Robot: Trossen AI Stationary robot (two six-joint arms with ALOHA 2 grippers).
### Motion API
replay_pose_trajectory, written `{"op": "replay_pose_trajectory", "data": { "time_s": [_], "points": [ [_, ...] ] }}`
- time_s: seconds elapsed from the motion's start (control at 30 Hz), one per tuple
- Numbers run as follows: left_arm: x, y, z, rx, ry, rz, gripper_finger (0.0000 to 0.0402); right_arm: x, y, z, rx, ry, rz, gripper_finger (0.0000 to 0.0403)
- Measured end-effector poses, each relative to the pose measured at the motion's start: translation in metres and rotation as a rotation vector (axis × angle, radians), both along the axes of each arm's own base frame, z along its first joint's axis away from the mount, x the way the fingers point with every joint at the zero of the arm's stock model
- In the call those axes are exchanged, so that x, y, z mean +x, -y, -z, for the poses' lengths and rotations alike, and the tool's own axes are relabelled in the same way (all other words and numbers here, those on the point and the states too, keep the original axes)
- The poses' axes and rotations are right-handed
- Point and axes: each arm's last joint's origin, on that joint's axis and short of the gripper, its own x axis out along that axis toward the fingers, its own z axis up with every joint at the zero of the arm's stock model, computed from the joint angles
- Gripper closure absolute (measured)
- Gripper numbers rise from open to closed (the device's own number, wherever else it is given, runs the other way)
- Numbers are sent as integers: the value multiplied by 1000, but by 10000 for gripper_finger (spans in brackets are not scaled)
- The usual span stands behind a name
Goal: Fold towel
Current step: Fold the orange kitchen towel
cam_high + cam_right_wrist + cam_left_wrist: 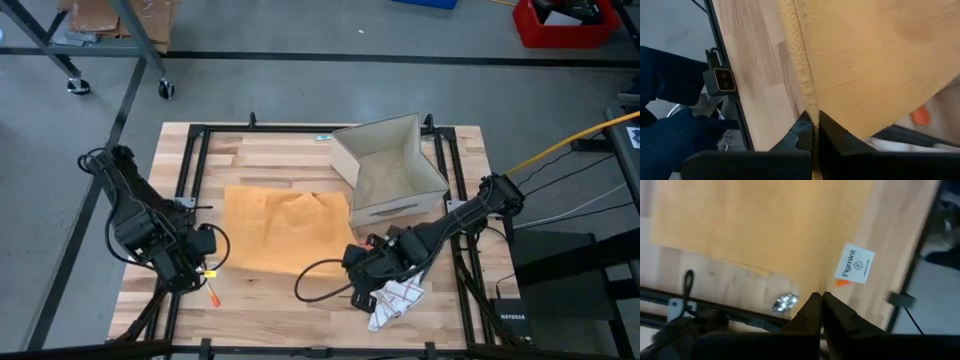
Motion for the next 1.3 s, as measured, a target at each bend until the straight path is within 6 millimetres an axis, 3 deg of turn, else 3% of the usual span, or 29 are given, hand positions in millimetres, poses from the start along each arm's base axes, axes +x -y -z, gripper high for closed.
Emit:
{"op": "replay_pose_trajectory", "data": {
  "time_s": [0.17, 0.33, 0.7, 1.03, 1.3],
  "points": [
    [1, -2, 18, 99, 12, -69, 401, 2, 0, 26, 0, -19, 3, 393],
    [1, -7, 43, 227, 29, -125, 401, 6, 19, 40, -72, -49, 66, 393],
    [12, -34, 77, 482, 142, -286, 401, 28, 88, 45, -201, -55, 250, 393],
    [21, -73, 112, 671, 58, -429, 401, 39, 145, 45, -231, -66, 369, 393],
    [23, -97, 136, 761, 42, -528, 401, 42, 177, 47, -257, -79, 420, 393]
  ]
}}
